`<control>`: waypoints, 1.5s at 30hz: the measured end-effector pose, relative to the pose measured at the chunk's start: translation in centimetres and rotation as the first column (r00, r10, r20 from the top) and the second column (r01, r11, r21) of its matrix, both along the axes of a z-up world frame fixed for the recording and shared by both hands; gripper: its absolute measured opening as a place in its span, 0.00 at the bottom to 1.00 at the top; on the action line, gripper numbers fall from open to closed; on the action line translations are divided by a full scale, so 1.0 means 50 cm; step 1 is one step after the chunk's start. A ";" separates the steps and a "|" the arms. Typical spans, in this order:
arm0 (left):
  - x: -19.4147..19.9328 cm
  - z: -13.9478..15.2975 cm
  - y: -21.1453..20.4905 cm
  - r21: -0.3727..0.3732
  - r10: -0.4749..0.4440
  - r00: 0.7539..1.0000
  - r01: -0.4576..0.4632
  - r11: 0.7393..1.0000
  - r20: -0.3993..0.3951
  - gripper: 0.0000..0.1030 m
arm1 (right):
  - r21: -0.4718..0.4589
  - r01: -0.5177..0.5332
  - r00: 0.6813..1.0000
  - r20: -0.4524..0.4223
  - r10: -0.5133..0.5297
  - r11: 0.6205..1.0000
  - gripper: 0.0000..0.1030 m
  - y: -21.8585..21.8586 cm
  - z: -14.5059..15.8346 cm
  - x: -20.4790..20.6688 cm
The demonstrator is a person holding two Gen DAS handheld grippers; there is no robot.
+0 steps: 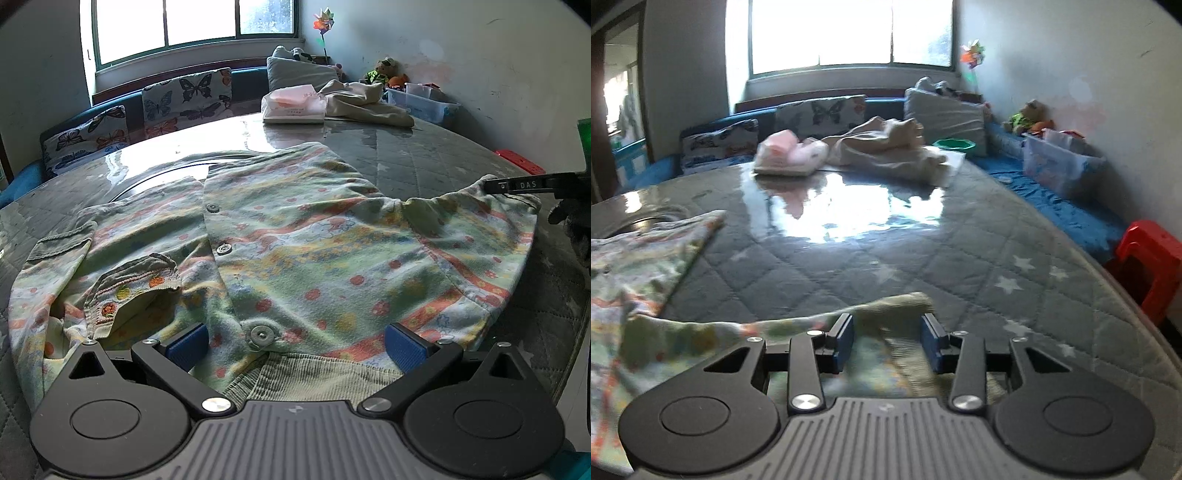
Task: Fold clothes
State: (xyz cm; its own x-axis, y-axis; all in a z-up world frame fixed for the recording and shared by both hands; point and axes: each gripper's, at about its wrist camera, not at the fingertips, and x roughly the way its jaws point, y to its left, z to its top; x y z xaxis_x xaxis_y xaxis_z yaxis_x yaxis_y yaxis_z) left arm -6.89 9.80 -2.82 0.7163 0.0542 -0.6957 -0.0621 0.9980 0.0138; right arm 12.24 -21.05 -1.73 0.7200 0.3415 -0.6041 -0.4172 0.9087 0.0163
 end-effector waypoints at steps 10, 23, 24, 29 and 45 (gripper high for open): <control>0.000 -0.001 0.001 0.002 0.003 1.000 -0.003 1.000 -0.003 1.00 | -0.010 0.019 1.000 0.006 -0.019 1.000 0.47 -0.001 -0.004 0.009; 0.000 -0.001 0.000 0.001 0.007 1.000 -0.007 1.000 -0.003 1.00 | 0.001 -0.052 0.999 0.015 0.052 0.999 0.76 0.031 0.020 -0.022; 0.001 -0.001 0.000 0.001 0.007 1.000 -0.007 1.000 -0.004 1.00 | 0.004 -0.071 0.997 0.016 0.071 0.997 0.79 0.040 0.023 -0.031; 0.002 0.002 0.000 0.001 0.011 1.000 -0.011 1.000 -0.009 1.00 | 0.020 -0.186 0.983 0.011 0.185 0.982 0.86 0.097 0.030 -0.069; -0.010 0.004 0.005 -0.008 0.013 1.000 -0.013 1.000 -0.009 1.00 | -0.046 -0.258 0.966 -0.027 0.257 0.965 0.91 0.191 0.005 -0.089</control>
State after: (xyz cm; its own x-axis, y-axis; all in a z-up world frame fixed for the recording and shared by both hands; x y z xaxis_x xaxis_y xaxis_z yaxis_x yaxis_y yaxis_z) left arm -7.40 10.07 -2.63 0.7094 0.0577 -0.7024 -0.0747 0.9972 0.0066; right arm 7.77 -11.50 -1.50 0.5988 0.4837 -0.6384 -0.6372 0.7706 -0.0138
